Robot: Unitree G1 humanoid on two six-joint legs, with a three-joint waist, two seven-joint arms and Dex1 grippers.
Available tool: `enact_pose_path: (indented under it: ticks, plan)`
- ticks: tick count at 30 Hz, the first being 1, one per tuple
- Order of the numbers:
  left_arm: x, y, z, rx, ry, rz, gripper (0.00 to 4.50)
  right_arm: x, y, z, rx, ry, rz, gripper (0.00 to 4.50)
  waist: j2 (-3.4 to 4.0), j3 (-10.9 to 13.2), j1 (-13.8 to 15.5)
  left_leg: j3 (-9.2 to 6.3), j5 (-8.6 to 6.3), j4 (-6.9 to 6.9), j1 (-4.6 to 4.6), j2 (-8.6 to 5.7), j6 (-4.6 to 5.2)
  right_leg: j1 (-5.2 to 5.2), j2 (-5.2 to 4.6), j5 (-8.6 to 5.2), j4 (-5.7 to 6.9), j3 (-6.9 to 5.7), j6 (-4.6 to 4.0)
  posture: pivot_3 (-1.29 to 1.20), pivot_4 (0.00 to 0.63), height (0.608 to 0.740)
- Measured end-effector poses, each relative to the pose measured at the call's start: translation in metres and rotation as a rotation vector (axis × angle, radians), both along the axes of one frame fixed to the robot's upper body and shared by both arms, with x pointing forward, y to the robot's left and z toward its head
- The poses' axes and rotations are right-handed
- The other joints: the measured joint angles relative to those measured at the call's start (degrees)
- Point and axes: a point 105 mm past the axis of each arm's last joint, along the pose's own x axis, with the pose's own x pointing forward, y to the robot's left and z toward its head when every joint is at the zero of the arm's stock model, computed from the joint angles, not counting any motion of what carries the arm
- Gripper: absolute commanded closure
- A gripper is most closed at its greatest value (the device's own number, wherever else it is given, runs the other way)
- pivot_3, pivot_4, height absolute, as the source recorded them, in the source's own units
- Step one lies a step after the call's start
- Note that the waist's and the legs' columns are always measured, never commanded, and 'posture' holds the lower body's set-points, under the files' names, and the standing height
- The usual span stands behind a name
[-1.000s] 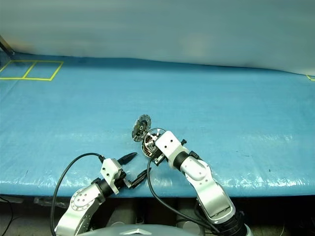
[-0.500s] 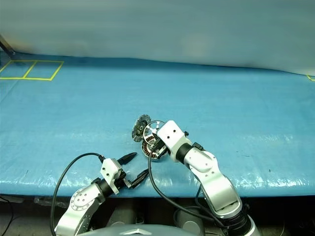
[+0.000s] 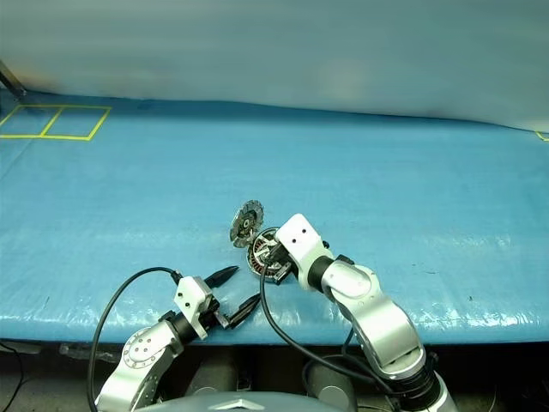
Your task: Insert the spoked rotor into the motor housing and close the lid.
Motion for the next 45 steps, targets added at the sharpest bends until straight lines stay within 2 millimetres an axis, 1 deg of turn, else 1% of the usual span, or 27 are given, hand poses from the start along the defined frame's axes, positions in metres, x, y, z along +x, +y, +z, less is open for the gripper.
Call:
enact_pose_path:
  ticks: [9,12,20,30,32,37,42,44,45]
  plan:
    - [-0.001,0.001,0.000,0.001,0.006,-0.002,0.00,-0.002,0.004,0.000,0.053,0.024,-0.020,4.15,0.00,0.0,0.0,0.00,0.00,-0.01,-0.01,0.00,0.00,0.00,0.01,0.00,0.00,0.00,0.00,0.00,0.150,0.740]
    - [-0.001,0.001,0.000,0.003,0.008,-0.003,0.00,-0.003,0.003,-0.005,0.051,0.043,-0.031,4.15,0.00,0.0,0.0,0.01,0.00,-0.01,-0.01,0.00,0.00,-0.01,0.00,0.00,-0.01,0.00,0.00,0.00,0.150,0.740]
    - [-0.002,0.002,-0.001,0.009,0.006,-0.005,0.00,-0.001,0.004,-0.008,0.068,0.050,-0.040,4.15,0.00,0.0,-0.1,0.00,0.00,-0.01,0.00,0.01,0.00,0.00,0.01,0.00,-0.01,0.01,0.00,0.00,0.150,0.740]
    - [-0.002,0.004,0.003,0.035,-0.049,0.007,0.00,0.001,0.006,-0.009,0.083,0.051,-0.044,4.15,0.01,0.0,-0.1,0.00,-0.01,0.00,-0.02,0.00,-0.01,-0.01,-0.01,0.00,-0.01,0.00,0.01,0.00,0.150,0.740]
    - [-0.002,0.005,0.003,0.042,-0.056,0.011,0.00,0.001,0.005,-0.014,0.079,0.068,-0.052,4.15,0.01,0.0,0.0,0.00,-0.01,-0.01,-0.03,0.00,-0.01,-0.01,-0.01,0.00,-0.02,0.00,0.00,0.00,0.150,0.740]
    - [-0.002,0.005,0.001,0.043,-0.050,0.013,0.00,0.004,0.004,-0.017,0.087,0.063,-0.064,4.15,0.01,0.0,0.0,0.00,-0.01,-0.02,-0.03,0.00,0.00,-0.02,0.00,0.00,-0.02,0.00,0.00,0.00,0.150,0.740]
    - [-0.002,0.005,0.001,0.042,-0.050,0.013,0.00,0.005,0.000,-0.028,0.075,0.090,-0.081,4.15,0.01,0.0,0.0,0.01,-0.02,-0.02,-0.05,-0.02,0.01,-0.02,-0.03,0.00,-0.04,-0.01,0.01,0.00,0.150,0.740]
    - [-0.002,0.005,0.001,0.042,-0.050,0.013,0.00,0.004,0.000,-0.029,0.080,0.090,-0.077,3.41,0.01,0.0,0.0,0.01,-0.02,-0.02,-0.04,-0.02,0.01,-0.02,-0.02,0.00,-0.04,0.00,0.01,0.00,0.150,0.740]
    - [-0.002,0.005,0.001,0.042,-0.050,0.013,0.00,0.004,0.000,-0.030,0.083,0.090,-0.078,3.20,0.01,0.0,0.0,0.00,-0.02,-0.02,-0.05,-0.02,0.01,-0.02,-0.02,0.00,-0.04,-0.01,0.01,0.00,0.150,0.740]
